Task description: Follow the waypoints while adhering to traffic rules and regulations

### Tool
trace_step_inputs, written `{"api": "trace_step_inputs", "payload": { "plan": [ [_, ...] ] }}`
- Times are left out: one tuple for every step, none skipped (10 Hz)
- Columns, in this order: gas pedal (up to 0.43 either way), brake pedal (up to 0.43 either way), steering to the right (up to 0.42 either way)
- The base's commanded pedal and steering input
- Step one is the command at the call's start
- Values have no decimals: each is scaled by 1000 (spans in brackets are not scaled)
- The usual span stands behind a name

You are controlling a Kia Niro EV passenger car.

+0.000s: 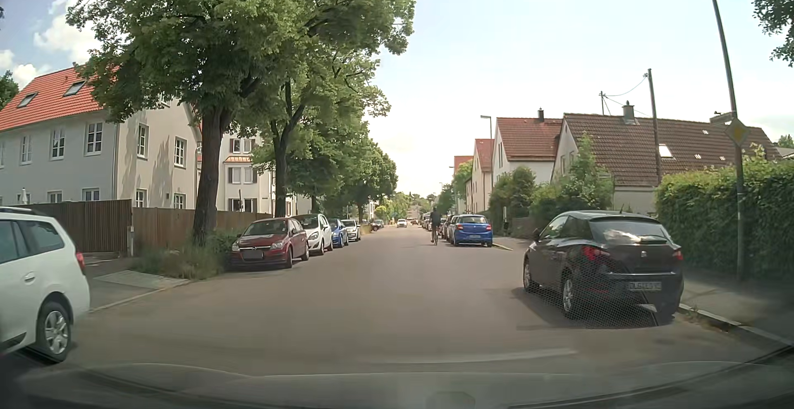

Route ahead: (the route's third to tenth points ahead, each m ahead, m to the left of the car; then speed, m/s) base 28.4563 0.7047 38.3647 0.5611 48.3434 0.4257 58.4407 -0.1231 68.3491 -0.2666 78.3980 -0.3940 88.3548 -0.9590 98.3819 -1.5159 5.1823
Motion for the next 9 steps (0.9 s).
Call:
{"api": "trace_step_inputs", "payload": {
  "plan": [
    [79, 0, 7],
    [79, 0, 8],
    [87, 0, 9],
    [87, 0, 9],
    [87, 0, 9],
    [87, 0, 9],
    [67, 0, 9],
    [39, 0, 10],
    [28, 0, 12]
  ]
}}
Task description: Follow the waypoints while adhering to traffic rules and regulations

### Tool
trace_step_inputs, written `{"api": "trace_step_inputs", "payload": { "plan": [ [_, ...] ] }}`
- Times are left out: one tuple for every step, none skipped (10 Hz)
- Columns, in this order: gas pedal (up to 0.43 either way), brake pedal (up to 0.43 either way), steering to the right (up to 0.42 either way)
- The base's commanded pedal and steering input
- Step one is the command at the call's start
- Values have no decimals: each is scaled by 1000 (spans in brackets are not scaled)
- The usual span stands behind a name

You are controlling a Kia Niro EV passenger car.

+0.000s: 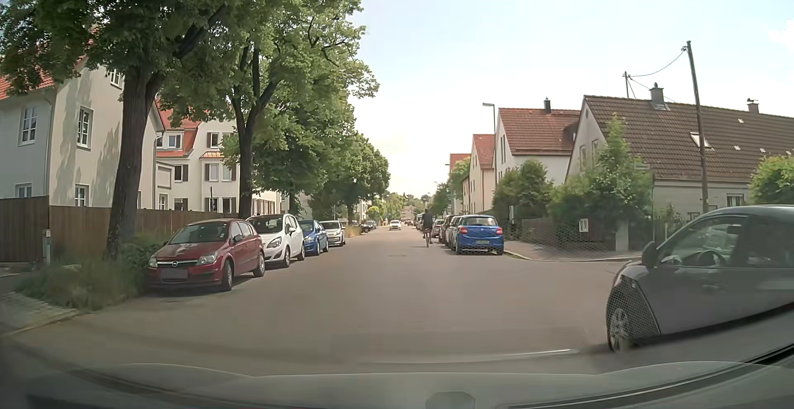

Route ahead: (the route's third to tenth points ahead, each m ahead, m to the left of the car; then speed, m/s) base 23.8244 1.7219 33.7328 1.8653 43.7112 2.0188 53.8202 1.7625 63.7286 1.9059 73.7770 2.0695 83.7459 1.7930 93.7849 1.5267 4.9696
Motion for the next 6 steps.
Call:
{"api": "trace_step_inputs", "payload": {
  "plan": [
    [0, 0, 15],
    [0, 0, 18],
    [0, 0, 20],
    [0, 0, 22],
    [0, 0, 26],
    [0, 0, 29]
  ]
}}
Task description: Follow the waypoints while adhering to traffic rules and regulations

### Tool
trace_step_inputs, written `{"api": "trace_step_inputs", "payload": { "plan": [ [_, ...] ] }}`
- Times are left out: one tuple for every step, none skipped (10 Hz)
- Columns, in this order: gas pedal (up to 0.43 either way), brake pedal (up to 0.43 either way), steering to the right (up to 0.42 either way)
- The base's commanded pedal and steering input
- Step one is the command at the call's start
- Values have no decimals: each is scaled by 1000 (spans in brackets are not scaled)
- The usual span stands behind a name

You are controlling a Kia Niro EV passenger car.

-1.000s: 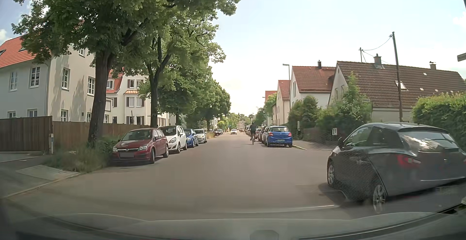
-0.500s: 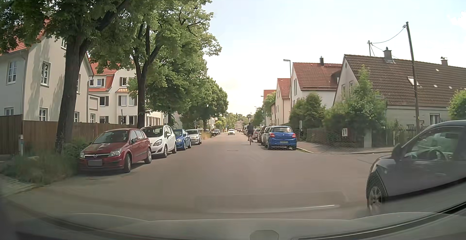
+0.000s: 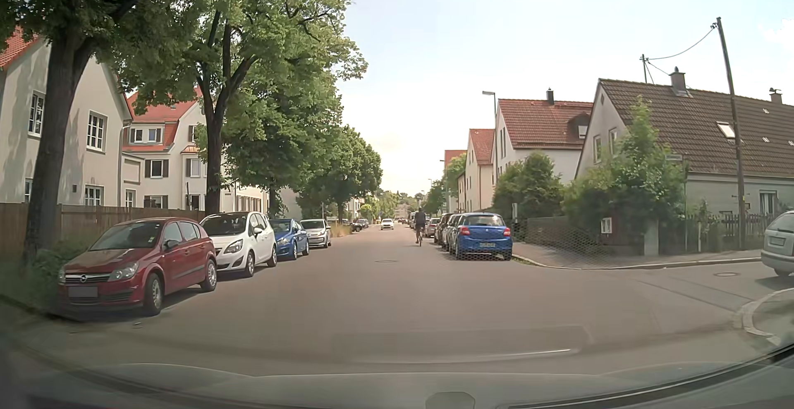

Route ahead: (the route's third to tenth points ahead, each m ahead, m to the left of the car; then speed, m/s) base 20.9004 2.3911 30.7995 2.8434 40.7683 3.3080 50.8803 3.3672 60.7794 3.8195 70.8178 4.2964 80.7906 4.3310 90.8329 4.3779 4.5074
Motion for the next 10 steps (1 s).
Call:
{"api": "trace_step_inputs", "payload": {
  "plan": [
    [0, 0, 29],
    [0, 0, 29],
    [0, 0, 29],
    [0, 0, 29],
    [0, 0, 28],
    [0, 0, 25],
    [0, 0, 21],
    [0, 0, 15],
    [0, 0, 8],
    [0, 0, 1]
  ]
}}
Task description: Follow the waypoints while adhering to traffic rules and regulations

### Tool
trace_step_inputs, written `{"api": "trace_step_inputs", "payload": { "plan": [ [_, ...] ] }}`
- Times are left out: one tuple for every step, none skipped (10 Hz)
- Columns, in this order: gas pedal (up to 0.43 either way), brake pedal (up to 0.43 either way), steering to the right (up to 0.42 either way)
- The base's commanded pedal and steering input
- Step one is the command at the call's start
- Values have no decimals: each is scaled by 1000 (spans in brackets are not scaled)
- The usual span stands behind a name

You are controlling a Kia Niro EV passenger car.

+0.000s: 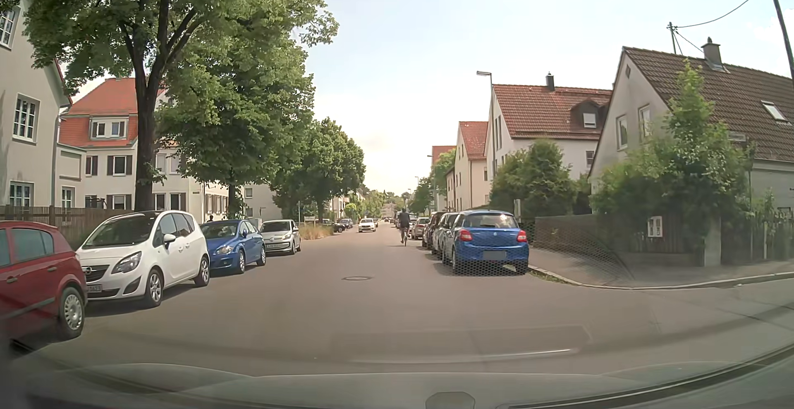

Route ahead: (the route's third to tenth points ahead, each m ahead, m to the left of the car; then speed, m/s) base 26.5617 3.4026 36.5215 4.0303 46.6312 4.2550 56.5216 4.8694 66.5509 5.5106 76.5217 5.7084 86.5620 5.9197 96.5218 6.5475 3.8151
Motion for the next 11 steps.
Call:
{"api": "trace_step_inputs", "payload": {
  "plan": [
    [0, 0, 0],
    [0, 0, 0],
    [0, 0, -3],
    [0, 0, -6],
    [0, 0, -11],
    [0, 0, -16],
    [0, 0, -20],
    [0, 0, -24],
    [0, 0, -24],
    [0, 6, -24],
    [0, 73, -27]
  ]
}}
